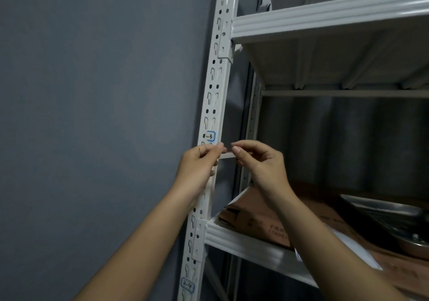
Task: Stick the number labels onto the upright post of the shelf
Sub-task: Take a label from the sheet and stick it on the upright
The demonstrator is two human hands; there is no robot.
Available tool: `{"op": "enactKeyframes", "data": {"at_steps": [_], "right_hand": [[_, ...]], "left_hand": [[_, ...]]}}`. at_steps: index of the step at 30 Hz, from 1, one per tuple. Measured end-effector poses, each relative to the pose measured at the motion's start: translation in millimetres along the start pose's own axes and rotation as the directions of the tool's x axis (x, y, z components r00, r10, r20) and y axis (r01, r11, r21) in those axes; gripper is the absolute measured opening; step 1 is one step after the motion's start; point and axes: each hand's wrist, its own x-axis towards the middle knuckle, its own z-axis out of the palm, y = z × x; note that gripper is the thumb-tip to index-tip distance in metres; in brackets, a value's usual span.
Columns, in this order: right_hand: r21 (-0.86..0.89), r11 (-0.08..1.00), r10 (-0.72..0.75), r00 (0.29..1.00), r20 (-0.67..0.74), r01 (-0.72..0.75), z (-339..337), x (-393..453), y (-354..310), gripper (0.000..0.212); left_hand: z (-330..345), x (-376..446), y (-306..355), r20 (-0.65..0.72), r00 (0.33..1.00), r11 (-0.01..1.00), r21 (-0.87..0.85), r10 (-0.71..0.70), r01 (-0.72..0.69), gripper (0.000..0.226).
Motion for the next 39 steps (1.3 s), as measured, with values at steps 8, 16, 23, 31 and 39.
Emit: {"op": "enactKeyframes", "data": {"at_steps": [8,16,23,31,39], "right_hand": [[-0.116,0.982,-0.147,0.988,0.052,0.152,-14,-15,2,0.019],[-0.173,0.968,-0.173,0.982,0.073,0.184,-28,-34,5,0.019],[-0.17,0.974,-0.143,0.988,0.067,0.152,-33,-56,2,0.016],[-0.175,0.975,-0.143,0.989,-0.031,0.135,-36,-89,-22,0.016],[-0.291,0.945,-0.168,0.985,-0.032,0.152,-49,-89,-42,0.008]], "left_hand": [[13,-14,6,0.008,0.994,0.994,-0.01,-0.113,0.113,0.014],[18,-29,5,0.099,0.951,0.954,-0.033,-0.294,0.298,0.014],[18,-51,6,0.112,0.942,0.94,-0.095,-0.316,0.327,0.009],[27,-86,15,0.053,0.988,0.989,0.031,-0.145,0.144,0.009],[37,-96,29,0.063,0.996,0.996,0.078,-0.057,0.052,0.01]]}}
